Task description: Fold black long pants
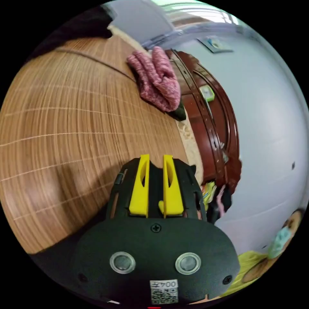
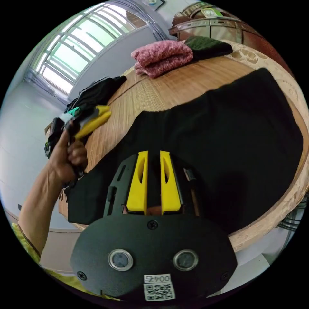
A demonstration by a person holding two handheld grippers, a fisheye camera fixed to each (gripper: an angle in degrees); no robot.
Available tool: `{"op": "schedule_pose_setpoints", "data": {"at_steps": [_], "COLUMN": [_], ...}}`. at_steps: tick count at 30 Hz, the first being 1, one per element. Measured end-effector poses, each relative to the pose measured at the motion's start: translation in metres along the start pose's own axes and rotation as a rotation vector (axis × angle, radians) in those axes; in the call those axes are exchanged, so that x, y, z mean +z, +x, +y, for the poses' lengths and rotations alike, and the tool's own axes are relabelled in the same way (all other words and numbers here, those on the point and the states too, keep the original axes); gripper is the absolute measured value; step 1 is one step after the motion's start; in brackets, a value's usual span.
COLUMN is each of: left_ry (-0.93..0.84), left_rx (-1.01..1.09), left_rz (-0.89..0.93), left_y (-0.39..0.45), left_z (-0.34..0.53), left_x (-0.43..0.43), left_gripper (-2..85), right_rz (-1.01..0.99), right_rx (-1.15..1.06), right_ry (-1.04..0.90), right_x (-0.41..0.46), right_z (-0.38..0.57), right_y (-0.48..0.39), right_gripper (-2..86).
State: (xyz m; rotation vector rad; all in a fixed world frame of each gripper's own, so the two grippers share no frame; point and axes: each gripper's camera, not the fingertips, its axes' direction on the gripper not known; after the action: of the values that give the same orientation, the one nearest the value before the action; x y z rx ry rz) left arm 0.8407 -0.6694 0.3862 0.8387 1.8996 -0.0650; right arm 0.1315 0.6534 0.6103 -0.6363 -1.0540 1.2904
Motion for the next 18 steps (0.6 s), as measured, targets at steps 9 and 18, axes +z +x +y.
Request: {"op": "schedule_pose_setpoints", "data": {"at_steps": [9,18], "left_ry": [-0.106,-0.169], "left_rx": [0.4,0.675], "left_rz": [-0.314,-0.205], "left_y": [0.129,0.293], "left_z": [0.2,0.23], "left_x": [0.028,0.104], "left_gripper": [1.4,6.0], "right_rz": [0.119,-0.093], "right_rx": [0.176,0.463], "right_ry": [0.251,0.213], "right_x": [-0.177,-0.242], "right_z": [0.005,-0.002], "right_y": [0.145,0.263], "right_gripper": [7.9,7.3]}}
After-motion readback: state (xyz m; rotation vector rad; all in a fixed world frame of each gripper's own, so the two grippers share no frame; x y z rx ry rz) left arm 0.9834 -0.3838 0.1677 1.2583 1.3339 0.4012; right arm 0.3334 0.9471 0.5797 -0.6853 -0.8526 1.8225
